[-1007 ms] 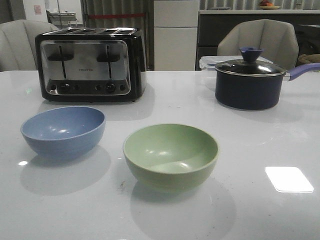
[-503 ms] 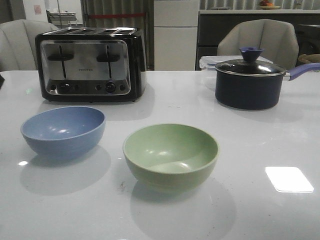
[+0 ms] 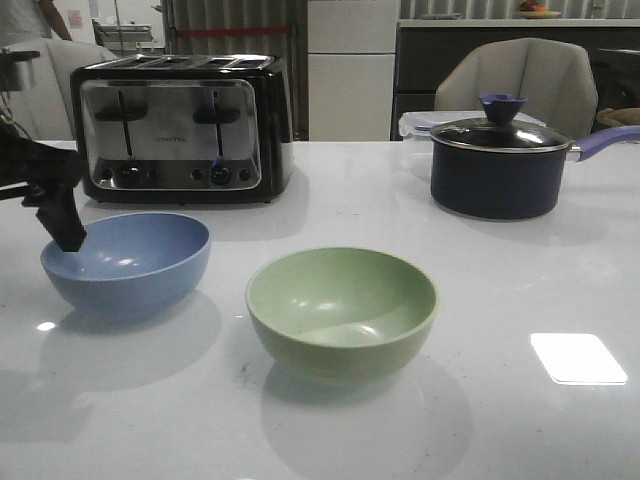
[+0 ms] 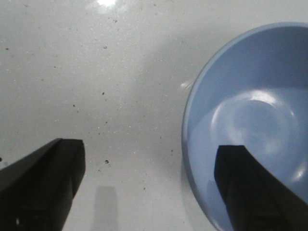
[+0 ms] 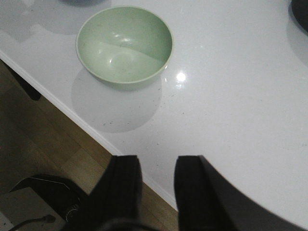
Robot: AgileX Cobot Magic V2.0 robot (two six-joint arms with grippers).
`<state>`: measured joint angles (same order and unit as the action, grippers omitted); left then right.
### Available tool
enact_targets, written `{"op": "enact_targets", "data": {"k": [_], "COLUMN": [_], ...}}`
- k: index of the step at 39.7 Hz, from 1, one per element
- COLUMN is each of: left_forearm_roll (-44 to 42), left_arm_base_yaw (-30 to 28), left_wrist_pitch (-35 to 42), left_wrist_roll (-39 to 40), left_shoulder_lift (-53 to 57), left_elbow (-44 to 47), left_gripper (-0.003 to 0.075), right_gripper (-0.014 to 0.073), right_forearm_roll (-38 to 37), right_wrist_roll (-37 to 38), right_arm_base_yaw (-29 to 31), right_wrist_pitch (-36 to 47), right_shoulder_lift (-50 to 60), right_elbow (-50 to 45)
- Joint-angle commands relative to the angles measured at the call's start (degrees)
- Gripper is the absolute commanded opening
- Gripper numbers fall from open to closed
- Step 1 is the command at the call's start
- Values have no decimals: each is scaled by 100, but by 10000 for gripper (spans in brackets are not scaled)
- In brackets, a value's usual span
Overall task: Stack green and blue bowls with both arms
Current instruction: 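Lower the left gripper and grasp the rim of the blue bowl, then lift the blue bowl with the left gripper over the green bowl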
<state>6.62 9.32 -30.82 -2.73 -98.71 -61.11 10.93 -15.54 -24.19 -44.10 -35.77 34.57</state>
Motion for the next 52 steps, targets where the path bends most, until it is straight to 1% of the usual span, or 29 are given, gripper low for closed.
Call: {"op": "enact_targets", "data": {"k": [1, 4, 7, 17, 28, 35, 38, 42, 49, 52], "left_forearm_roll": [277, 455, 456, 456, 466, 466, 466, 466, 466, 466], "left_arm_base_yaw": [43, 43, 69, 84, 84, 98, 211, 524, 1194, 1501], "left_wrist_pitch": [279, 313, 313, 263, 224, -129, -368, -769, -1442, -1608], "left_wrist_roll": [7, 7, 7, 7, 7, 7, -28, -308, -305, -305], "left_shoulder_lift": [16, -86, -115, -154, -154, -20, 205, 516, 710, 710], "left_elbow": [-290, -326, -362, -362, -362, -507, -715, -1121, -1860, -2127], "left_gripper": [601, 588, 541, 291, 94, 93, 93, 93, 93, 93], "right_gripper": [329, 329, 329, 329, 329, 329, 329, 329, 329, 329], "right_forearm_roll": [35, 35, 35, 35, 35, 35, 35, 35, 35, 35], "right_wrist_roll": [-59, -59, -59, -59, -59, -59, -59, -59, -59, -59], "right_arm_base_yaw": [2, 2, 2, 2, 2, 2, 2, 2, 2, 2], "right_wrist_pitch": [360, 360, 360, 360, 360, 360, 360, 360, 360, 360], "right_shoulder_lift": [5, 5, 5, 5, 5, 5, 5, 5, 5, 5], "right_elbow": [155, 155, 155, 155, 155, 155, 155, 155, 155, 155]}}
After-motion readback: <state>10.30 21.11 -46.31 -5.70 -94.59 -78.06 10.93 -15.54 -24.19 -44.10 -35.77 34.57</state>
